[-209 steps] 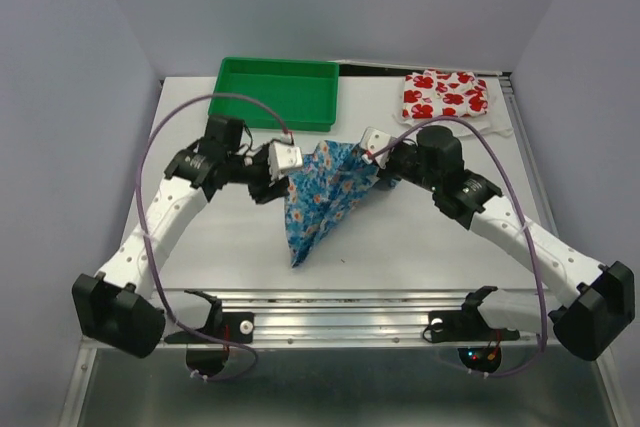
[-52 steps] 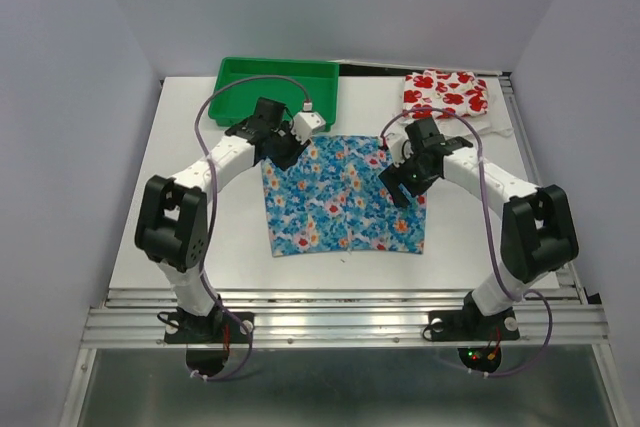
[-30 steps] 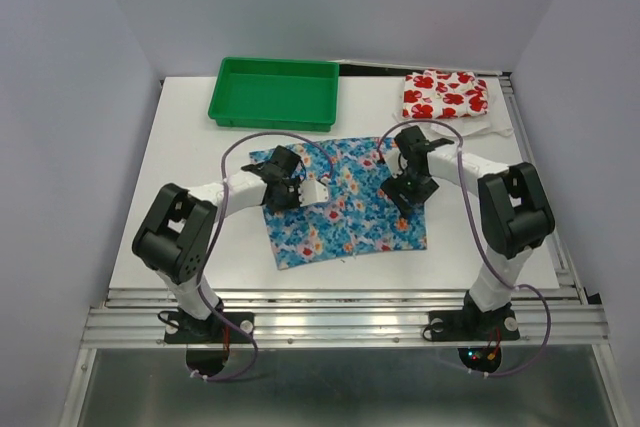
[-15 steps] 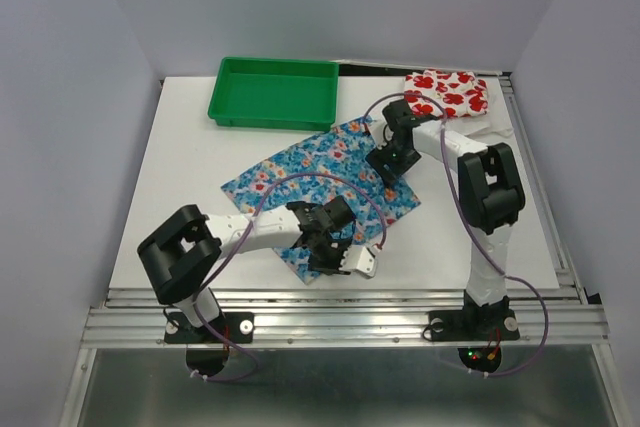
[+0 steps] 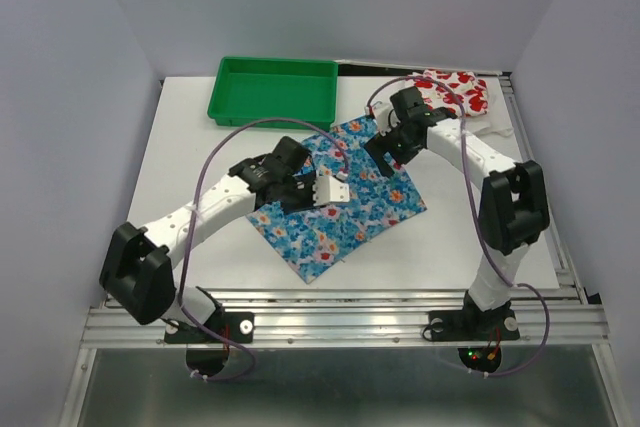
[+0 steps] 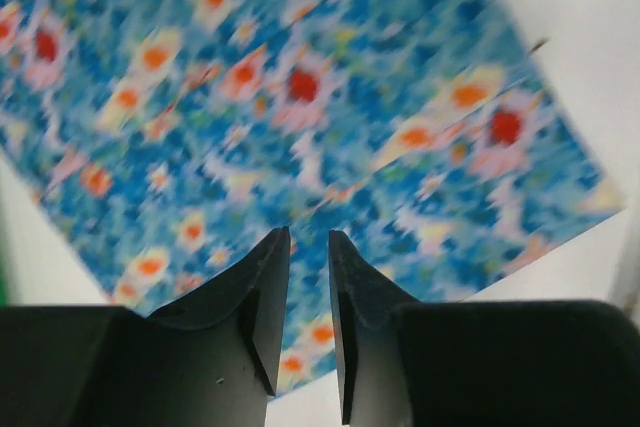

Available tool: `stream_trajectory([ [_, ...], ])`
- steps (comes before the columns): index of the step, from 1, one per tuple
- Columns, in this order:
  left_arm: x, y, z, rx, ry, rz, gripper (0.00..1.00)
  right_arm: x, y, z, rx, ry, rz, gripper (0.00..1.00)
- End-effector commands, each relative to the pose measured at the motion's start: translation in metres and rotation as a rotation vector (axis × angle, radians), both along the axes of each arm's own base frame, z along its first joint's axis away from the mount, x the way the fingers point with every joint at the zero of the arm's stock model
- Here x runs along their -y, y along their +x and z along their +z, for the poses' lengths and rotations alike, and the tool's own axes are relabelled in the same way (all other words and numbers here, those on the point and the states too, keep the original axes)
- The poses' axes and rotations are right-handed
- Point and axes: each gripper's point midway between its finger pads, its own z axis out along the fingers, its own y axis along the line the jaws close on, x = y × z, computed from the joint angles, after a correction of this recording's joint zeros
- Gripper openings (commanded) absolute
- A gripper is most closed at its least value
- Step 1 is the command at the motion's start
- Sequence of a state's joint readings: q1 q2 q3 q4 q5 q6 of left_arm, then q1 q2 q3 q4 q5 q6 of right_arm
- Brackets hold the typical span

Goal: Fold and stack the skirts
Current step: Flatten the skirt out, then fold the skirt

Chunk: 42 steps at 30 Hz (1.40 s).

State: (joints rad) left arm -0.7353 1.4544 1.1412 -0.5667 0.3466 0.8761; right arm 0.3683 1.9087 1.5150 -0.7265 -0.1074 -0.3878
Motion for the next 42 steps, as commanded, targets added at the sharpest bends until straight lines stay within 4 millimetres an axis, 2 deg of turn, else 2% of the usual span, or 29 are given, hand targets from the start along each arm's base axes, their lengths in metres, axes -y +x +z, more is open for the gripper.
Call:
stream_trajectory([
  [1, -0.07, 0.01, -0.031, 0.139, 0.25, -0.021, 0.34, 0.001, -0.013, 0.042, 0.049, 0.044, -0.056, 1.0],
  [2, -0.084, 0.008, -0.046, 0.142, 0.303, -0.023, 0.34, 0.005, -0.021, 0.039, 0.021, 0.027, -0.064, 1.0],
  [5, -0.09, 0.0, -0.066, 0.116, 0.34, -0.062, 0.34, 0.018, -0.033, 0.035, -0.027, 0.016, -0.105, 1.0],
  [11, -0.084, 0.006, -0.091, 0.065, 0.359, -0.042, 0.32, 0.052, -0.051, 0.026, -0.095, -0.026, -0.148, 1.0],
  [16, -0.078, 0.003, -0.113, 0.004, 0.397, -0.06, 0.31, 0.094, -0.06, 0.012, -0.164, -0.049, -0.222, 1.0],
  [17, -0.073, -0.007, -0.121, -0.019, 0.411, -0.091, 0.3, 0.109, -0.058, 0.011, -0.174, -0.042, -0.259, 1.0],
  [19, -0.067, -0.021, -0.131, -0.051, 0.431, -0.122, 0.29, 0.121, -0.058, 0.008, -0.204, -0.019, -0.289, 1.0],
  [20, -0.066, -0.03, -0.14, -0.075, 0.451, -0.146, 0.29, 0.133, -0.06, 0.006, -0.224, -0.017, -0.312, 0.99],
  [24, -0.042, -0.064, -0.156, -0.15, 0.471, -0.25, 0.28, 0.143, -0.061, 0.007, -0.26, 0.027, -0.311, 0.96],
  [25, -0.03, -0.073, -0.156, -0.184, 0.46, -0.251, 0.28, 0.141, -0.062, 0.007, -0.265, 0.034, -0.3, 0.93],
  [26, -0.014, -0.073, -0.153, -0.224, 0.45, -0.24, 0.26, 0.138, -0.064, 0.008, -0.271, 0.049, -0.277, 0.91],
  [27, 0.004, -0.086, -0.149, -0.299, 0.4, -0.251, 0.25, 0.136, -0.064, 0.009, -0.271, 0.06, -0.265, 0.89],
  [28, 0.018, -0.09, -0.144, -0.349, 0.372, -0.238, 0.23, 0.135, -0.064, 0.009, -0.273, 0.066, -0.26, 0.87],
  [29, 0.031, -0.094, -0.14, -0.396, 0.343, -0.217, 0.21, 0.135, -0.062, 0.009, -0.266, 0.065, -0.248, 0.81],
  [30, 0.055, -0.102, -0.128, -0.504, 0.288, -0.182, 0.21, 0.134, -0.06, 0.007, -0.264, 0.068, -0.237, 0.8],
  [33, 0.1, -0.119, -0.106, -0.633, 0.18, -0.152, 0.2, 0.138, -0.037, 0.009, -0.209, 0.076, -0.23, 0.76],
  [34, 0.11, -0.119, -0.101, -0.655, 0.148, -0.129, 0.2, 0.138, -0.036, 0.004, -0.217, 0.074, -0.226, 0.75],
  [35, 0.127, -0.12, -0.096, -0.659, 0.106, -0.124, 0.19, 0.139, -0.021, 0.008, -0.177, 0.07, -0.221, 0.75],
  [36, 0.136, -0.129, -0.089, -0.731, 0.082, -0.071, 0.19, 0.14, -0.013, 0.009, -0.164, 0.069, -0.215, 0.74],
  [37, 0.145, -0.133, -0.084, -0.774, 0.052, -0.05, 0.19, 0.139, -0.007, 0.0, -0.177, 0.068, -0.208, 0.74],
  [39, 0.164, -0.14, -0.071, -0.853, -0.035, -0.029, 0.19, 0.135, 0.012, 0.005, -0.146, 0.093, -0.183, 0.72],
  [40, 0.173, -0.15, -0.061, -0.909, -0.062, -0.012, 0.19, 0.132, 0.018, 0.002, -0.162, 0.113, -0.182, 0.7],
  [41, 0.173, -0.151, -0.06, -0.912, -0.062, -0.01, 0.19, 0.128, 0.018, -0.004, -0.181, 0.131, -0.179, 0.7],
  [42, 0.179, -0.154, -0.052, -0.886, -0.08, -0.042, 0.21, 0.12, 0.021, 0.0, -0.187, 0.176, -0.164, 0.69],
])
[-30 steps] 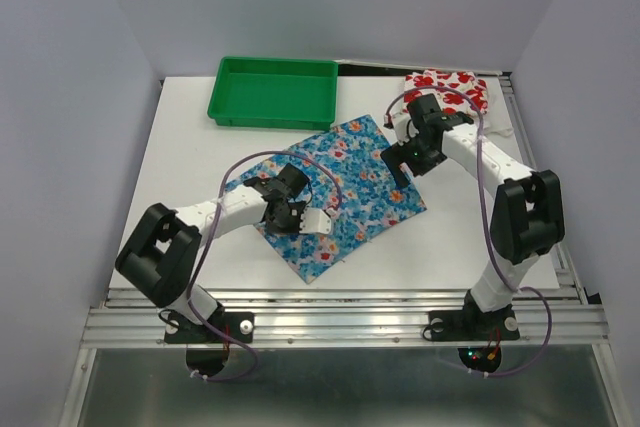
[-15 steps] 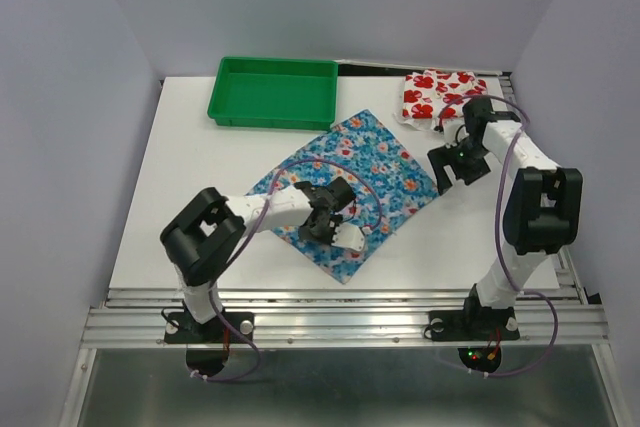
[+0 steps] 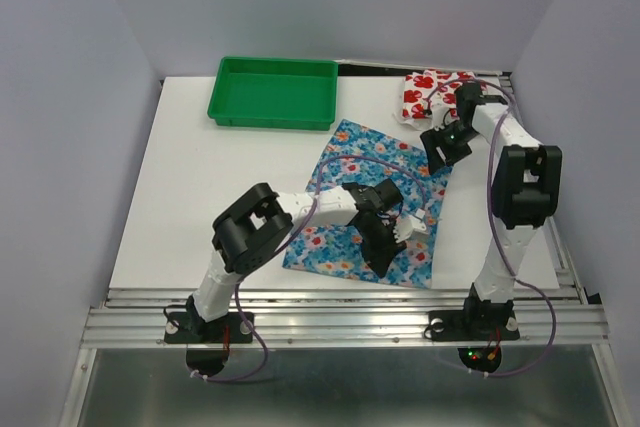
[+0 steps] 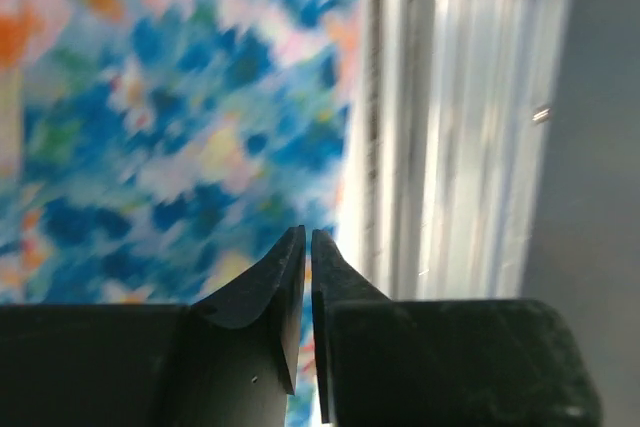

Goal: Fold and stack the skirts
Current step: Fold the skirt

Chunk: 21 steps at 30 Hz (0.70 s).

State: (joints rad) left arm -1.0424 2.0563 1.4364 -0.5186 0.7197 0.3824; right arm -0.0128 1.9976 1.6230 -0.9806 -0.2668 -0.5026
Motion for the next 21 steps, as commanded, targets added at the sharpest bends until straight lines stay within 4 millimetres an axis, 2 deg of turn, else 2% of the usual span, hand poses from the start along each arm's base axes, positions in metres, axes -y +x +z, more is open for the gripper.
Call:
stream_trajectory([
  [1, 0.033, -0.027, 0.049, -0.165, -0.125, 0.048, 0.22, -0.025, 0.024, 0.01, 0.043, 0.118, 0.056, 0.69],
  [4, 0.035, -0.015, 0.085, -0.15, -0.234, 0.058, 0.3, -0.051, 0.012, -0.008, 0.003, 0.125, 0.118, 0.69],
  [5, 0.033, -0.008, 0.11, -0.135, -0.294, 0.075, 0.32, -0.058, 0.008, -0.01, 0.004, 0.123, 0.139, 0.69],
  [6, 0.031, -0.002, 0.122, -0.15, -0.361, 0.08, 0.34, -0.072, 0.006, -0.015, 0.02, 0.113, 0.177, 0.69],
  [7, 0.021, 0.023, 0.137, -0.156, -0.413, 0.136, 0.35, -0.076, -0.007, -0.028, -0.011, 0.104, 0.197, 0.69],
  [8, 0.013, 0.035, 0.15, -0.165, -0.453, 0.17, 0.35, -0.082, -0.013, -0.032, -0.018, 0.099, 0.22, 0.69],
  [9, 0.004, 0.043, 0.175, -0.172, -0.522, 0.193, 0.37, -0.087, -0.015, -0.038, -0.013, 0.09, 0.239, 0.69],
  [10, -0.011, 0.068, 0.186, -0.156, -0.55, 0.26, 0.38, -0.098, -0.028, -0.047, -0.039, 0.083, 0.275, 0.69],
  [13, -0.039, 0.09, 0.221, -0.08, -0.624, 0.334, 0.4, -0.114, -0.038, -0.058, -0.038, 0.067, 0.328, 0.69],
  [14, -0.055, 0.103, 0.234, -0.033, -0.655, 0.382, 0.4, -0.125, -0.045, -0.063, -0.037, 0.063, 0.362, 0.69],
  [16, -0.07, 0.12, 0.244, 0.046, -0.669, 0.467, 0.41, -0.136, -0.051, -0.067, -0.029, 0.051, 0.409, 0.69],
  [17, -0.086, 0.133, 0.254, 0.106, -0.692, 0.529, 0.43, -0.148, -0.058, -0.07, -0.017, 0.038, 0.457, 0.69],
  [20, -0.113, 0.161, 0.262, 0.234, -0.704, 0.658, 0.45, -0.168, -0.065, -0.07, 0.027, 0.018, 0.555, 0.69],
  [21, -0.131, 0.181, 0.255, 0.29, -0.659, 0.736, 0.48, -0.179, -0.075, -0.072, 0.032, 0.001, 0.611, 0.69],
])
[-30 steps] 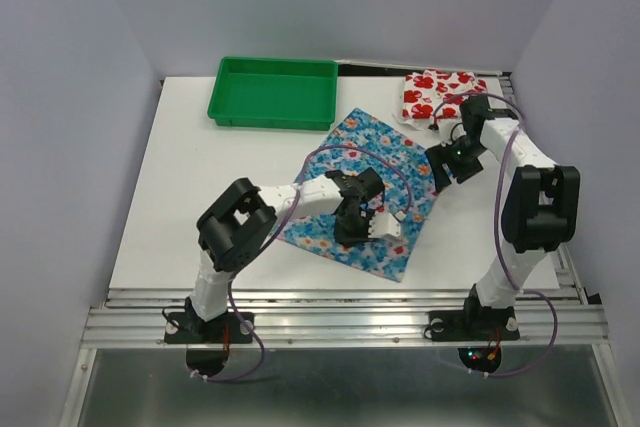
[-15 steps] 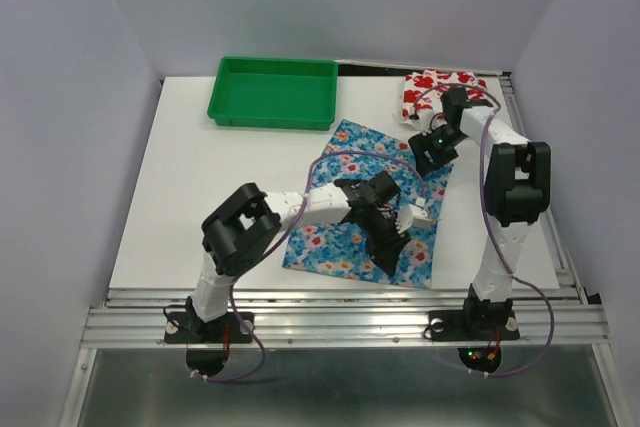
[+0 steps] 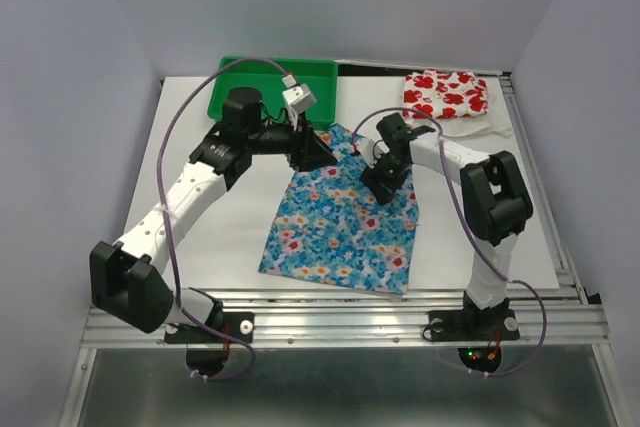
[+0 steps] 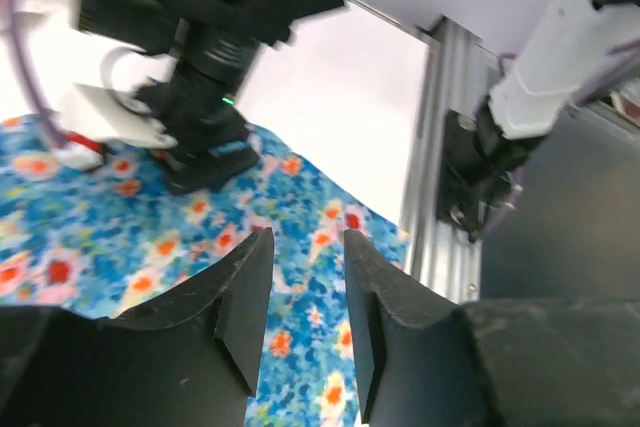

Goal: Fold and stack the skirts
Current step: Fold the skirt

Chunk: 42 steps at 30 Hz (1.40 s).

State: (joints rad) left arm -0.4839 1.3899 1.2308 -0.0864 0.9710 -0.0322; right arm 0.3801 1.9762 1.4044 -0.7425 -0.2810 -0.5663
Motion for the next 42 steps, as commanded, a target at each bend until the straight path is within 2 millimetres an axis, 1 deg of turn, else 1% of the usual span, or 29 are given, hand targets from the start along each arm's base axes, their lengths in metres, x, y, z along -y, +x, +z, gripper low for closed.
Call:
stream_trajectory([
  [1, -0.04, 0.045, -0.012, 0.11, 0.108, 0.199, 0.48, -0.038, -0.029, -0.021, 0.024, -0.013, 0.196, 0.7],
  [2, -0.048, 0.055, -0.014, 0.176, 0.138, 0.219, 0.48, -0.043, -0.035, -0.02, 0.034, -0.02, 0.23, 0.7],
  [3, -0.058, 0.066, -0.028, 0.157, 0.224, 0.244, 0.48, -0.054, -0.041, -0.019, 0.049, -0.025, 0.276, 0.7],
  [5, -0.07, 0.077, -0.044, 0.225, 0.325, 0.217, 0.48, -0.064, -0.048, -0.017, 0.062, -0.027, 0.332, 0.7],
  [7, -0.083, 0.09, -0.065, 0.197, 0.397, 0.26, 0.48, -0.069, -0.062, -0.019, 0.053, -0.048, 0.375, 0.7],
  [8, -0.086, 0.091, -0.072, 0.192, 0.413, 0.261, 0.48, -0.066, -0.063, -0.021, 0.048, -0.061, 0.373, 0.69],
  [9, -0.091, 0.088, -0.09, 0.177, 0.456, 0.243, 0.47, -0.064, -0.07, -0.024, 0.033, -0.078, 0.383, 0.69],
  [10, -0.091, 0.084, -0.101, 0.168, 0.48, 0.22, 0.47, -0.057, -0.078, -0.03, 0.01, -0.094, 0.387, 0.69],
  [11, -0.097, 0.082, -0.121, 0.142, 0.529, 0.216, 0.45, -0.051, -0.078, -0.028, 0.035, -0.113, 0.408, 0.69],
  [12, -0.098, 0.081, -0.129, 0.122, 0.534, 0.218, 0.45, -0.044, -0.082, -0.035, 0.029, -0.135, 0.421, 0.69],
  [13, -0.104, 0.084, -0.137, 0.115, 0.565, 0.242, 0.45, -0.039, -0.083, -0.031, 0.06, -0.141, 0.437, 0.69],
  [14, -0.11, 0.087, -0.142, 0.108, 0.57, 0.256, 0.44, -0.025, -0.094, -0.04, 0.054, -0.172, 0.486, 0.69],
  [15, -0.112, 0.092, -0.142, 0.131, 0.568, 0.264, 0.44, -0.021, -0.087, -0.036, 0.115, -0.192, 0.501, 0.69],
  [17, -0.115, 0.099, -0.145, 0.161, 0.585, 0.268, 0.44, -0.005, -0.081, -0.038, 0.165, -0.236, 0.555, 0.68],
  [19, -0.119, 0.114, -0.143, 0.218, 0.625, 0.262, 0.45, 0.006, -0.074, -0.04, 0.188, -0.254, 0.571, 0.68],
  [20, -0.121, 0.117, -0.157, 0.198, 0.658, 0.237, 0.46, 0.007, -0.069, -0.036, 0.202, -0.245, 0.582, 0.68],
  [21, -0.121, 0.13, -0.149, 0.232, 0.675, 0.234, 0.48, 0.002, -0.062, -0.031, 0.218, -0.214, 0.586, 0.67],
  [23, -0.122, 0.144, -0.155, 0.273, 0.712, 0.186, 0.49, -0.005, -0.057, -0.023, 0.243, -0.191, 0.607, 0.67],
  [24, -0.123, 0.142, -0.176, 0.226, 0.744, 0.125, 0.5, -0.007, -0.059, -0.019, 0.237, -0.176, 0.624, 0.67],
  [25, -0.116, 0.154, -0.165, 0.266, 0.723, 0.1, 0.52, -0.017, -0.056, -0.012, 0.244, -0.134, 0.632, 0.66],
  [26, -0.113, 0.157, -0.167, 0.27, 0.719, 0.068, 0.52, -0.02, -0.056, -0.01, 0.242, -0.12, 0.636, 0.66],
  [27, -0.11, 0.158, -0.177, 0.279, 0.725, 0.007, 0.54, -0.021, -0.058, -0.01, 0.23, -0.113, 0.643, 0.66],
  [28, -0.105, 0.169, -0.17, 0.31, 0.71, 0.008, 0.55, -0.023, -0.056, -0.008, 0.234, -0.108, 0.646, 0.66],
  [29, -0.102, 0.174, -0.17, 0.32, 0.701, 0.009, 0.56, -0.023, -0.056, -0.008, 0.233, -0.109, 0.651, 0.66],
  [30, -0.099, 0.18, -0.177, 0.321, 0.699, 0.003, 0.57, -0.023, -0.057, -0.01, 0.229, -0.111, 0.662, 0.66],
  [31, -0.097, 0.191, -0.174, 0.363, 0.705, 0.01, 0.58, -0.022, -0.058, -0.011, 0.225, -0.114, 0.668, 0.66],
  [32, -0.094, 0.201, -0.177, 0.387, 0.715, 0.0, 0.58, -0.021, -0.059, -0.012, 0.222, -0.116, 0.671, 0.65],
  [37, -0.087, 0.211, -0.192, 0.4, 0.72, -0.066, 0.61, -0.02, -0.062, -0.013, 0.218, -0.113, 0.684, 0.66],
  [42, -0.077, 0.207, -0.206, 0.42, 0.697, -0.122, 0.63, -0.021, -0.068, -0.011, 0.238, -0.124, 0.732, 0.66],
])
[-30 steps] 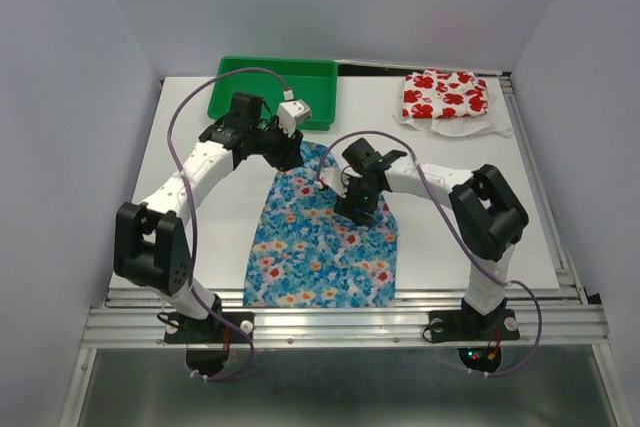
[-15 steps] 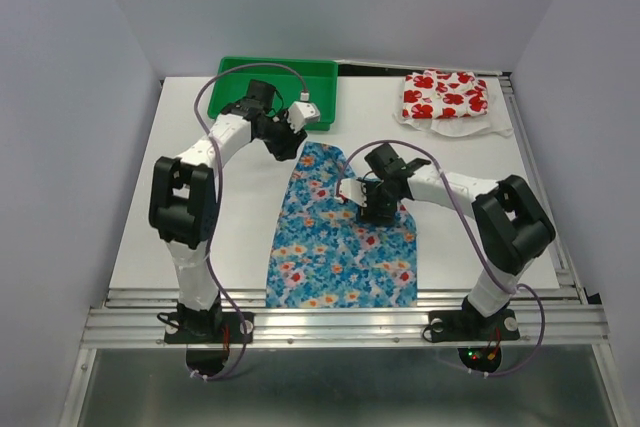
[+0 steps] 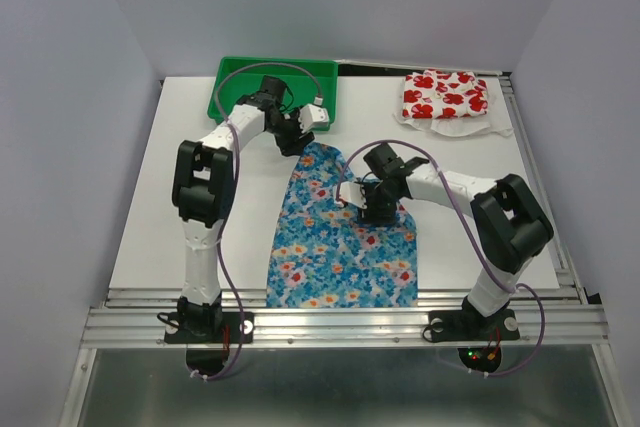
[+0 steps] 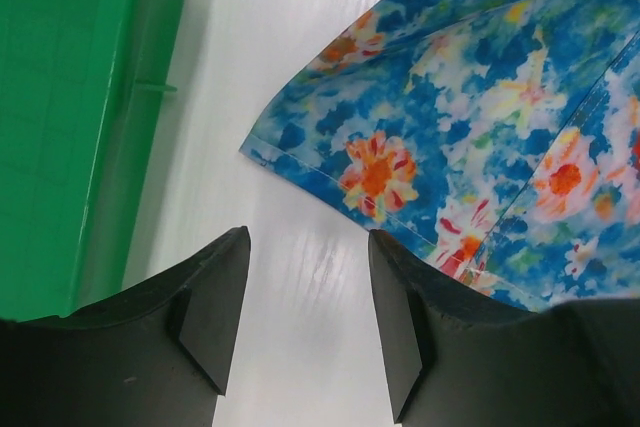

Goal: Fold and stack the skirts
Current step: Fold the skirt

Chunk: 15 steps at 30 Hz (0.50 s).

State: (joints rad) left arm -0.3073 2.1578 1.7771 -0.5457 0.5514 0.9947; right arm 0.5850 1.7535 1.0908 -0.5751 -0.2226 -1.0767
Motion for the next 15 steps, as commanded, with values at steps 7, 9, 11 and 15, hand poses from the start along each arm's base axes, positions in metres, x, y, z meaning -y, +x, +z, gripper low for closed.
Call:
stream_trajectory([
  [7, 0.029, -0.001, 0.002, 0.077, -0.027, -0.146, 0.65, 0.009, -0.014, -0.013, 0.031, -0.093, 0.114, 0.65],
  [9, 0.03, 0.003, 0.0, 0.086, -0.033, -0.143, 0.65, 0.009, -0.016, -0.015, 0.043, -0.102, 0.129, 0.65],
  [11, 0.034, 0.004, -0.001, 0.091, -0.037, -0.158, 0.65, 0.009, -0.018, -0.018, 0.045, -0.111, 0.141, 0.65],
  [15, 0.037, 0.007, -0.004, 0.122, -0.034, -0.193, 0.67, 0.007, -0.019, -0.019, 0.058, -0.116, 0.154, 0.65],
])
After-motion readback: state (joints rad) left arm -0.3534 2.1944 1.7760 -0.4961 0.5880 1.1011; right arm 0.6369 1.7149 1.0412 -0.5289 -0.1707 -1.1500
